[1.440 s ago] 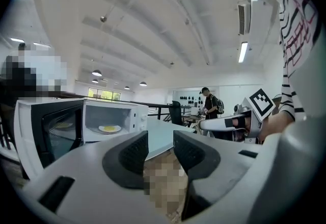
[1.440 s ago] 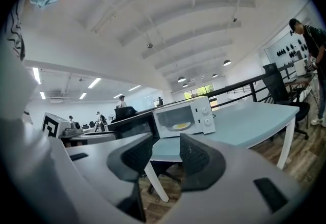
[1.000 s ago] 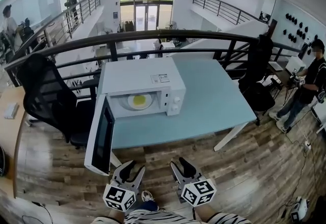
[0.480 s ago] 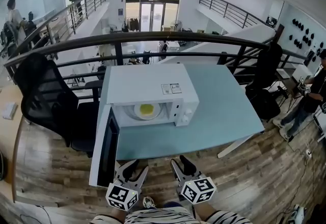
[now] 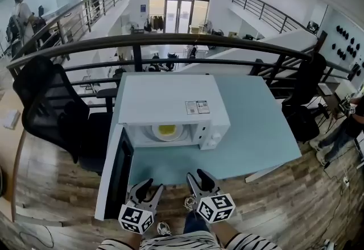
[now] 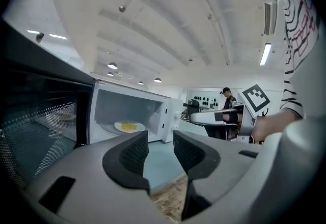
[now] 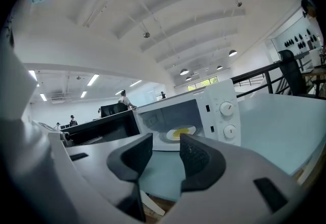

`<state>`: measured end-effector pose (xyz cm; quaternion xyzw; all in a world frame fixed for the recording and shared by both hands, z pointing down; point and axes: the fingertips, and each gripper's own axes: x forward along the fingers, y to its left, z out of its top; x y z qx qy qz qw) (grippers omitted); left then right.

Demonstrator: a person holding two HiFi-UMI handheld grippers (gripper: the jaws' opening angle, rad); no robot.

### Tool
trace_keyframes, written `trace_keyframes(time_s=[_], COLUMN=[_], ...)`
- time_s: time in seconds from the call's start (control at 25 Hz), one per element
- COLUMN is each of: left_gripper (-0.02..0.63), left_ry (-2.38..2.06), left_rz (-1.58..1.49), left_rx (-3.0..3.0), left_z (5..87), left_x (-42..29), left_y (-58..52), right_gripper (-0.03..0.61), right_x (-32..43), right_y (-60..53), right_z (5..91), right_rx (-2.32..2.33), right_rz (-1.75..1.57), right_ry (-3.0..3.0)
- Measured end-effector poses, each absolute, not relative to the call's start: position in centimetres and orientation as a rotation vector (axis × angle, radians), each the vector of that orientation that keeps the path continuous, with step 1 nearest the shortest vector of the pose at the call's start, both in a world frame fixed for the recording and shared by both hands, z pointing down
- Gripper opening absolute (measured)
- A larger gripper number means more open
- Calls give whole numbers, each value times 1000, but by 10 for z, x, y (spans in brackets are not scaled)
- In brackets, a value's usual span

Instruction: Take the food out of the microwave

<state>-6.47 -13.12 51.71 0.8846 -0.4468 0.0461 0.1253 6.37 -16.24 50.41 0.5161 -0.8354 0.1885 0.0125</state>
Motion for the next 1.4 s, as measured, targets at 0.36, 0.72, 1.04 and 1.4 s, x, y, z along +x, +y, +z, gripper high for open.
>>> trace_keyframes(time_s=[0.36,0.72,1.04,1.4], left_gripper=[132,132,132,166], left_ry=[-1455,-1495,-1492,-1543], left_rz=[134,178,146,90], left_rx=[2466,2389,2361,2303], left_z=[535,569,585,591], left_x=[-67,-76,-74,-78], left_y=[-190,-231,-273,-315], right_gripper=[160,160,161,179], right_x=[65,67,52,43], right_y=[-226,-269,-303,-346], right_z=[525,564,579,590], right_rx=[1529,1531,1557,1608], right_rz=[589,648,686,738], right_ry=[-2608,-2558,-2563,-2553])
